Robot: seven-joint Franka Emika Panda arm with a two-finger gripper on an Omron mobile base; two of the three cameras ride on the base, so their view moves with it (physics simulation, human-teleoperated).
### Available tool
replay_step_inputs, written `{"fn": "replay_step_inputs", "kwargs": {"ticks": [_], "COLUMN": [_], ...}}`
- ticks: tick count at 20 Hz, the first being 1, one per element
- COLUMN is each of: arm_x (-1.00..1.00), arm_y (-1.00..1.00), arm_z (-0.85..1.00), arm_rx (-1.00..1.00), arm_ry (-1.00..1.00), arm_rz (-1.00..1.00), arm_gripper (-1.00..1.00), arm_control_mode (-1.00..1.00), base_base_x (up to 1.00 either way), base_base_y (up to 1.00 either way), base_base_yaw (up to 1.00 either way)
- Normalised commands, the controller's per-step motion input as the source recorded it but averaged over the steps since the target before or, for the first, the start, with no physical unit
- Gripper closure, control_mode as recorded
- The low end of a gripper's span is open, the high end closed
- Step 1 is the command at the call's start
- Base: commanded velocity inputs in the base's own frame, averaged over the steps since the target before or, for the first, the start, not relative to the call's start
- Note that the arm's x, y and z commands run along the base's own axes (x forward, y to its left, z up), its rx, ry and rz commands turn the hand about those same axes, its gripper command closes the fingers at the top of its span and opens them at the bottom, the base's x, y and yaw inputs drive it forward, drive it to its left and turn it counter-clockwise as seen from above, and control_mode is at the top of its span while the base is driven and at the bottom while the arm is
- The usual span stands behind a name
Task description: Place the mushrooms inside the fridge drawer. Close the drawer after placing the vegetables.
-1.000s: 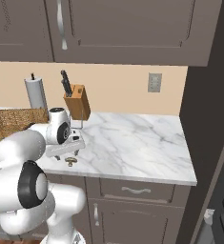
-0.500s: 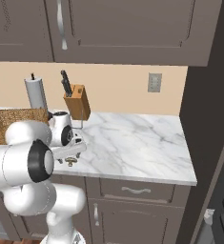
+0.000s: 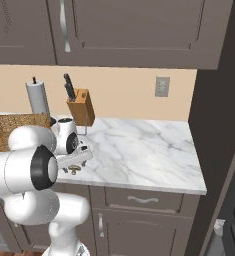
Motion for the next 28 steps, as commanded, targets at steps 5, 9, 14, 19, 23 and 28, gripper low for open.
{"fn": "replay_step_inputs", "kwargs": {"ticks": [5,9,14,19,23,28], "arm_x": [0.00,0.00,-0.04,-0.43,-0.73,-0.84], "arm_y": [0.00,-0.02,0.00,-0.06,-0.06,0.00], "arm_z": [-0.16,0.04,0.76,1.00,0.99,0.87], "arm_rx": [0.00,0.00,0.00,0.00,0.00,0.00], "arm_ry": [0.00,-0.03,-0.14,-0.15,-0.14,-0.19], "arm_rz": [0.05,0.04,0.06,0.03,0.00,0.00], "arm_gripper": [1.00,1.00,1.00,1.00,1.00,1.00], "arm_control_mode": [-1.00,-1.00,-1.00,-1.00,-1.00,-1.00], "base_base_x": [0.00,0.00,0.00,0.00,0.00,0.00], "base_base_y": [0.00,0.00,0.00,0.00,0.00,0.00], "base_base_yaw": [0.00,0.00,0.00,0.00,0.00,0.00]}}
